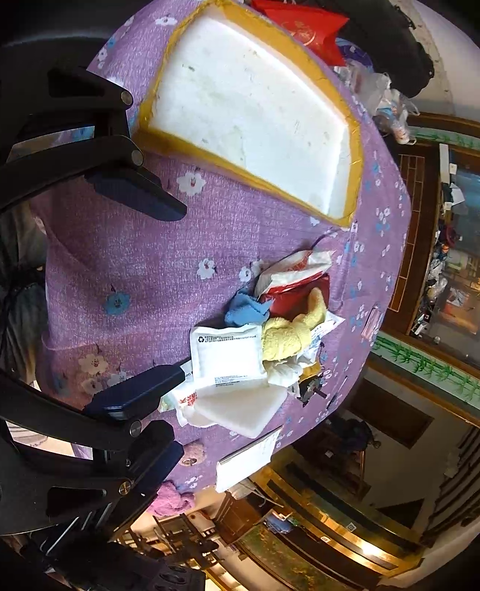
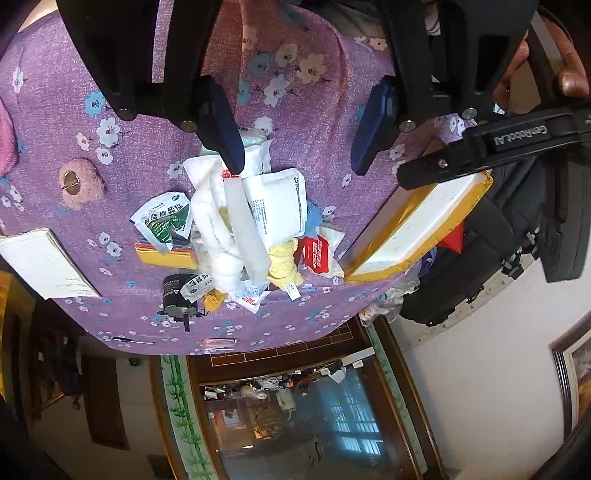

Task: Organize soft objects
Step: 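Grasp the white foam sheet with the right tool while the left grasps a white packet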

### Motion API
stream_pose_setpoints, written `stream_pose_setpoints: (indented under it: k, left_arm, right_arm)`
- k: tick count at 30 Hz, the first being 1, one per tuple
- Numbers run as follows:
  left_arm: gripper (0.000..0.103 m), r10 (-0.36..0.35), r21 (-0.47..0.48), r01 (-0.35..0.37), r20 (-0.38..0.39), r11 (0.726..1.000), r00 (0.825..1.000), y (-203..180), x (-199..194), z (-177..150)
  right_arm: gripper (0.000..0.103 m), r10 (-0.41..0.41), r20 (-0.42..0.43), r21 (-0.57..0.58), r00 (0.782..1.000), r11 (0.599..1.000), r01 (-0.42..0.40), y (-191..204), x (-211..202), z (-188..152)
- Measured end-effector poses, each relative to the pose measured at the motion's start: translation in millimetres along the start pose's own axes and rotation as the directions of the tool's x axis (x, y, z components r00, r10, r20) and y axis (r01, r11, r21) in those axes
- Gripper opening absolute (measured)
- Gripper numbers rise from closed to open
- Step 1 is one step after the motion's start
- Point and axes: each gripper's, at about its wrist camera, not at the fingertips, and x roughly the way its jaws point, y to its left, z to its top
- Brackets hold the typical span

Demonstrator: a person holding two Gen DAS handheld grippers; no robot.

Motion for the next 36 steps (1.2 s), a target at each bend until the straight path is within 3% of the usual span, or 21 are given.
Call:
stream_pose_setpoints:
  k: [3, 6, 10, 14, 15, 19, 20, 22, 25, 27, 29, 31, 34, 36]
  left_arm:
    - [0.081, -0.031, -0.004, 0.031, -0.027, 1.0, 0.999, -2.1, 5.7, 1.9]
    - [0.081, 0.002, 0.039, -0.001, -0.023, 0.999, 1.0, -4.4, 23.2, 10.8]
    - [0.081, 0.013, 0.052, -0.011, -0.048, 0.999, 0.999, -5.0, 44.2, 21.8]
    - [0.081, -0.079, 0.039, 0.081, -0.041, 0.996, 0.996, -12.7, 67.4, 33.6]
    - [0.081, -0.139, 0.032, 0.14, -0.036, 0.99, 0.99, -22.7, 73.0, 34.5]
    - [0.081, -0.2, -0.002, 0.2, -0.072, 0.98, 0.977, -26.3, 93.5, 44.7]
    - [0.081, -0.182, -0.001, 0.182, -0.077, 0.983, 0.98, -23.9, 103.3, 46.0]
    - [0.081, -0.195, -0.015, 0.194, -0.093, 0.981, 0.976, -22.2, 110.6, 49.5]
    - [0.079, -0.197, -0.008, 0.198, -0.078, 0.98, 0.977, -22.0, 112.8, 52.0]
    - [0.067, -0.166, -0.009, 0.166, -0.078, 0.986, 0.983, -15.1, 123.3, 54.0]
    - [0.04, -0.178, -0.028, 0.176, -0.1, 0.984, 0.979, -9.9, 126.9, 54.1]
    - [0.034, -0.168, -0.027, 0.167, -0.095, 0.986, 0.981, -4.9, 122.4, 51.8]
    - [0.013, -0.19, -0.016, 0.189, -0.075, 0.982, 0.979, 4.8, 102.5, 46.6]
    - [0.009, -0.193, -0.024, 0.192, -0.06, 0.981, 0.979, 12.8, 89.9, 44.4]
  right_arm:
    - [0.052, 0.011, 0.0, 0.019, 1.0, 1.0, -0.011, -6.0, 1.0, -2.5]
    - [0.046, 0.02, 0.006, 0.032, 1.0, 0.999, -0.02, -11.9, 1.4, -0.3]
    - [0.046, 0.007, 0.0, 0.053, 1.0, 0.999, -0.007, -18.8, 6.2, 8.5]
    - [0.046, 0.002, 0.011, 0.057, 1.0, 0.998, -0.003, -23.5, 15.6, 18.2]
    - [0.046, -0.002, 0.012, 0.055, 1.0, 0.998, 0.002, -23.8, 18.7, 19.9]
    - [0.045, -0.023, 0.022, 0.05, 0.999, 0.999, 0.022, -27.4, 32.8, 26.8]
    - [0.043, -0.027, 0.024, 0.05, 0.999, 0.998, 0.026, -29.3, 36.0, 27.3]
    - [0.027, -0.015, 0.014, 0.068, 1.0, 0.998, 0.014, -36.5, 42.3, 27.6]
    - [0.015, -0.012, -0.001, 0.096, 1.0, 0.995, 0.012, -44.8, 45.0, 22.5]
    - [0.013, 0.016, -0.006, 0.117, 1.0, 0.993, -0.015, -49.4, 44.2, 19.4]
    - [0.013, 0.016, -0.004, 0.127, 1.0, 0.992, -0.016, -53.1, 43.3, 16.4]
    - [0.013, 0.033, -0.002, 0.147, 0.999, 0.989, -0.033, -56.4, 41.4, 13.7]
    - [0.012, 0.059, 0.011, 0.172, 0.998, 0.983, -0.06, -58.4, 36.1, 11.5]
    - [0.012, 0.055, 0.036, 0.166, 0.998, 0.984, -0.06, -56.5, 29.0, 10.2]
